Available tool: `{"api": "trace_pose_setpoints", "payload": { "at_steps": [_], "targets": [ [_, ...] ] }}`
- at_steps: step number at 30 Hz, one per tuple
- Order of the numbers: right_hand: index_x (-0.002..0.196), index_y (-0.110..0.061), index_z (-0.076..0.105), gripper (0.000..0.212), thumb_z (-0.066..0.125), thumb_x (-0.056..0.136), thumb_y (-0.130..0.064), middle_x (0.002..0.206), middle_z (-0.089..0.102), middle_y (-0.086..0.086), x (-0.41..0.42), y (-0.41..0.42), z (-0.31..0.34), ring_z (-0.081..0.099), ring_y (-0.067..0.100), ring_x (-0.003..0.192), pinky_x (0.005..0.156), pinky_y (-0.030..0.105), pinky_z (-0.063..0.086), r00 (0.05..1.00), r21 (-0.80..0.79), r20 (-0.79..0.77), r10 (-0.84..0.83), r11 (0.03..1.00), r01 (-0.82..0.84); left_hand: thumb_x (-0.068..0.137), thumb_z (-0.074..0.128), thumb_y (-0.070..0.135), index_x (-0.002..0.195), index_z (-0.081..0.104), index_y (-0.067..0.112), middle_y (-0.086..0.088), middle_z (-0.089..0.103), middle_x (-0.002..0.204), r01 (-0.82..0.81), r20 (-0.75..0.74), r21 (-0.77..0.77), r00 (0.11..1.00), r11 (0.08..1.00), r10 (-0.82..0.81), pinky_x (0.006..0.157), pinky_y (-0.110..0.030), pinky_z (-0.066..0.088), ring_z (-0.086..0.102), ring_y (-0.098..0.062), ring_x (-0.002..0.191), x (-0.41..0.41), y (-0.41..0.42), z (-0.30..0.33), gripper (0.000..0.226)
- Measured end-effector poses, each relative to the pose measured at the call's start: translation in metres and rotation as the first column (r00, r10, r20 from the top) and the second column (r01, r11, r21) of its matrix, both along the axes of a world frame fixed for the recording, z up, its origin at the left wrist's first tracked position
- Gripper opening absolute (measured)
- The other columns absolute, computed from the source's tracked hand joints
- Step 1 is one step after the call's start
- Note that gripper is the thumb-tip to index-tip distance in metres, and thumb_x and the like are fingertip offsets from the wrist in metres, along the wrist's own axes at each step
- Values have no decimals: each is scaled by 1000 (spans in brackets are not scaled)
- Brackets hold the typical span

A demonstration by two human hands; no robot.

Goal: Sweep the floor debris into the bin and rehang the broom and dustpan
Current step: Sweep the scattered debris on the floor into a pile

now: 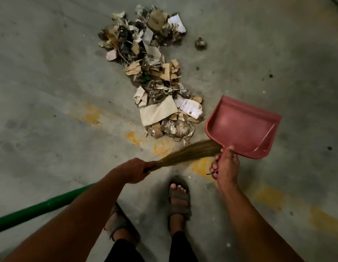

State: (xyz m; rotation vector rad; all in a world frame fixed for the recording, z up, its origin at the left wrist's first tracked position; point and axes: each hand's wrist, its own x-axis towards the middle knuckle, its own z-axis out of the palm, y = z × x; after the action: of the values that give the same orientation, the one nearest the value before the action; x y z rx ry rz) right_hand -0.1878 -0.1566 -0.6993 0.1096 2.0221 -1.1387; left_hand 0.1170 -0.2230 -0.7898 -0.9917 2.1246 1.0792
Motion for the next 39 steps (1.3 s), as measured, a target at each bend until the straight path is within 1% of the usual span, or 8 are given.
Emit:
{"api": "trace_pose_setpoints", "payload": {
  "at_steps": [2, 8, 13, 23, 28, 31, 35, 39],
  "targets": [
    [102, -15, 50, 36, 36, 112, -47, 61, 47, -1, 7, 6, -6, 38, 13, 35, 38, 16, 28, 1000, 6, 13, -17, 1000, 17, 108, 45, 38, 160, 31, 45, -3, 60, 103, -4, 53, -39, 999, 999, 7, 84, -38, 53, 60, -20, 90, 8, -21, -3, 54],
    [96, -17, 49, 35, 36, 112, -44, 61, 47, 0, 25, 10, -13, 38, 13, 34, 37, 16, 28, 1000, -8, 20, -4, 1000, 4, 105, 44, 41, 155, 32, 52, -8, 60, 102, -35, 151, -277, 985, 960, 79, 73, -38, 55, 65, -31, 91, 21, -98, -12, 53],
    [100, -15, 50, 34, 36, 112, -44, 63, 49, 1, 35, -6, -5, 39, 14, 37, 37, 17, 29, 999, -38, 40, 18, 999, -16, 106, 42, 38, 156, 28, 48, -7, 58, 98, -91, 89, -376, 987, 922, 134, 66, -38, 53, 63, -29, 86, 2, -148, 2, 52],
    [93, -19, 49, 35, 37, 112, -45, 64, 50, -1, 36, -52, 11, 38, 13, 37, 37, 18, 29, 998, -115, 25, 60, 992, -57, 108, 41, 42, 164, 23, 35, -24, 59, 114, -383, -116, -470, 920, 796, 374, 81, -48, 55, 61, -43, 98, -31, -194, 21, 59],
    [94, -19, 50, 35, 37, 111, -46, 64, 50, 0, 40, -59, 11, 39, 13, 37, 38, 16, 30, 996, -115, 15, 88, 990, -86, 110, 42, 37, 166, 24, 24, -26, 61, 106, -446, -232, -429, 895, 785, 382, 74, -38, 42, 61, -42, 94, -27, -186, 35, 60],
    [97, -19, 50, 34, 37, 111, -46, 64, 50, 0, 47, -55, 14, 39, 13, 36, 37, 16, 29, 996, -100, 22, 86, 991, -84, 110, 44, 39, 165, 26, 25, -20, 64, 100, -466, -325, -349, 874, 813, 361, 76, -36, 45, 63, -37, 89, -7, -167, 40, 60],
    [100, -18, 49, 32, 36, 112, -44, 64, 50, -1, 55, -46, 18, 39, 13, 36, 37, 18, 29, 997, -94, 36, 72, 993, -68, 108, 45, 44, 164, 29, 32, -14, 68, 106, -397, -369, -219, 879, 891, 300, 81, -34, 51, 66, -29, 91, 22, -132, 45, 60],
    [98, -17, 49, 33, 35, 112, -43, 63, 48, 0, 63, -33, 18, 37, 13, 37, 37, 19, 31, 997, -104, 55, 45, 994, -39, 104, 44, 47, 162, 33, 35, -4, 71, 110, -222, -350, -120, 922, 968, 169, 79, -29, 50, 63, -15, 85, 54, -100, 44, 61]
  ]
}}
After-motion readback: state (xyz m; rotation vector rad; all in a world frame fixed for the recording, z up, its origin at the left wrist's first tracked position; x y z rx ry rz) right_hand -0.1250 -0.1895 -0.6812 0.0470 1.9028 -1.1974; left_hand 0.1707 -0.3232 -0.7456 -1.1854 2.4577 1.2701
